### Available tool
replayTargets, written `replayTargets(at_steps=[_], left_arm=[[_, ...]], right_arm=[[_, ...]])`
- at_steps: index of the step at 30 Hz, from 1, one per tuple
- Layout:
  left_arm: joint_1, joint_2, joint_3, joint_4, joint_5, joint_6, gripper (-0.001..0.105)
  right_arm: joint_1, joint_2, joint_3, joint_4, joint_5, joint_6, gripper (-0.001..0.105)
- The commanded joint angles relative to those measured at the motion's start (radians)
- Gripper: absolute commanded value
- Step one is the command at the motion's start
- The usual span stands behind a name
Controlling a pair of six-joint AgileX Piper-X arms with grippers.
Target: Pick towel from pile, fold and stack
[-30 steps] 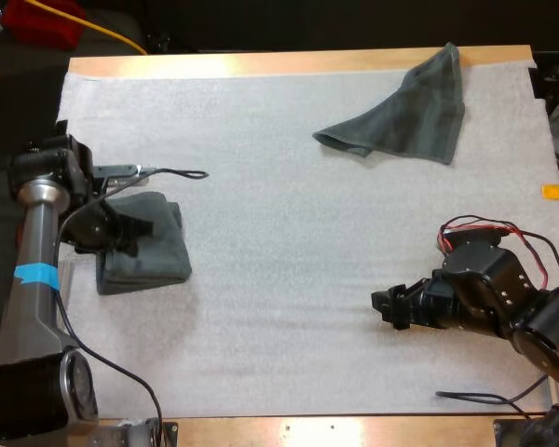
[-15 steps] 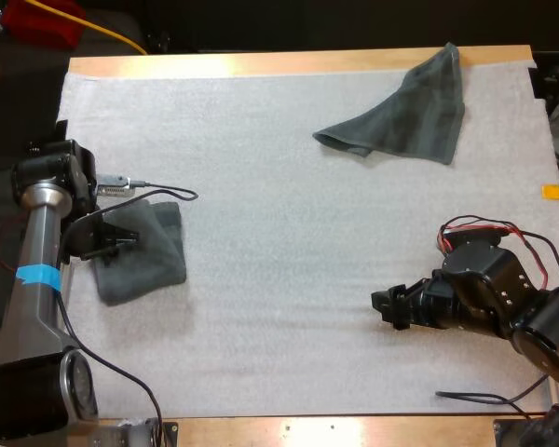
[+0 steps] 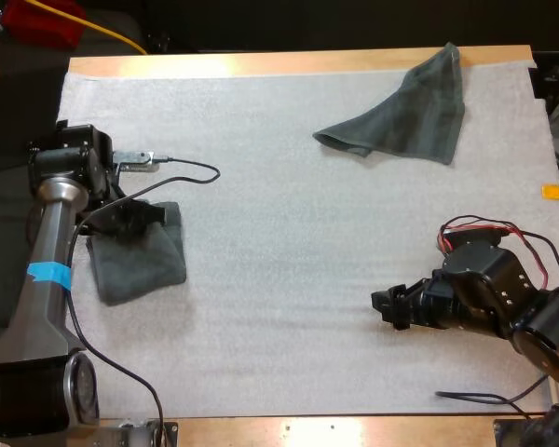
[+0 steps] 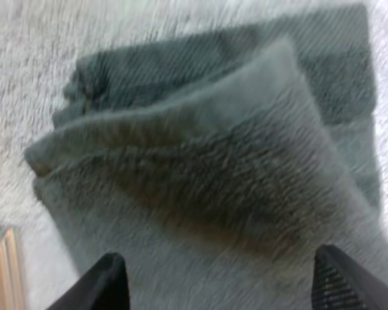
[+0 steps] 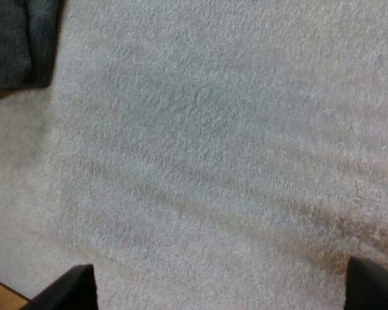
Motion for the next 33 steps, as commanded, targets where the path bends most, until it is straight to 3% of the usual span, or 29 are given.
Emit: replayTargets(at_steps=[1, 22, 33], left_arm=[[-0.004, -0.012, -0.006, -0.025, 0.028, 0.003, 0.058], [-0.004, 0.143, -0.006, -0.145, 0.051, 0.003, 0.058], [-0.004, 0.194, -0.006, -0.205, 0.111, 0.003, 0.058]], right_arm=[[0.002, -0.005, -0.001, 0.01, 0.002, 0.0, 0.074], [0.002, -0.005, -0.001, 0.01, 0.002, 0.0, 0.074], [0.002, -0.005, -0.001, 0.01, 0.002, 0.0, 0.074]])
